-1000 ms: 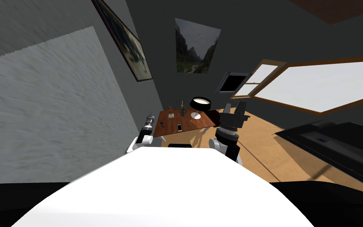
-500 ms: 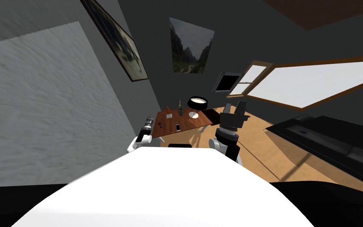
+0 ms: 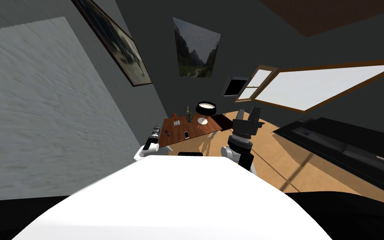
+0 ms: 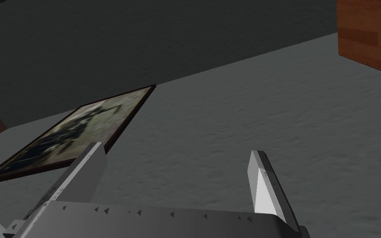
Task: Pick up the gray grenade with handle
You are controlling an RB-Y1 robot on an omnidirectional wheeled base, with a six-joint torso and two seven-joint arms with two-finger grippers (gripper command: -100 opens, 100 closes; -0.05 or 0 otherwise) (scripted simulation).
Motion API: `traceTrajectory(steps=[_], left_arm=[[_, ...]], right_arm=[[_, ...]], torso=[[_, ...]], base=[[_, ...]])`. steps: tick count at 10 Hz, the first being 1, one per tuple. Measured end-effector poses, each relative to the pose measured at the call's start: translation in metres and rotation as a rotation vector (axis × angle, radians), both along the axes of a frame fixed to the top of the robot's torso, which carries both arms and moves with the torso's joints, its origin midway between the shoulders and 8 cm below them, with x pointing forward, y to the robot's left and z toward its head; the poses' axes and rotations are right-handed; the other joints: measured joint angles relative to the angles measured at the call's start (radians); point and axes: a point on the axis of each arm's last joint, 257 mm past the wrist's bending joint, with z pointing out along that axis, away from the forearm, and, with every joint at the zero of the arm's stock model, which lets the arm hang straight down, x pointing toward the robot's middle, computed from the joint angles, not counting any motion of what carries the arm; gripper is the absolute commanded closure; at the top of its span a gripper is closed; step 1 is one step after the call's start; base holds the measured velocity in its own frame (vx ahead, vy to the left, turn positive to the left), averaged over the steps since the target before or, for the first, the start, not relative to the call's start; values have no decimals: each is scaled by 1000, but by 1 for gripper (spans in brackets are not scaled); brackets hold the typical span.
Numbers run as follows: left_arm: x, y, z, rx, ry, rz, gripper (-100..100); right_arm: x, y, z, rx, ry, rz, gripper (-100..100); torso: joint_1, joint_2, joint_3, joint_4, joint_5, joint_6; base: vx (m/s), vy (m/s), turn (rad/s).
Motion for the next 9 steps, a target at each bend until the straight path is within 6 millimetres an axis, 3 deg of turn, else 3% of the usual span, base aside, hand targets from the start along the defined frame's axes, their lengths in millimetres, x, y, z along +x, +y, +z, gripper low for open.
traceTrajectory(steps=[9], left_arm=[[-18,76,-77,-52,175,137,-100]], right_arm=[[0,0,0,0,0,0,0]], torso=[[0,0,0,0,0,0]], base=[[2,-15,-95]])
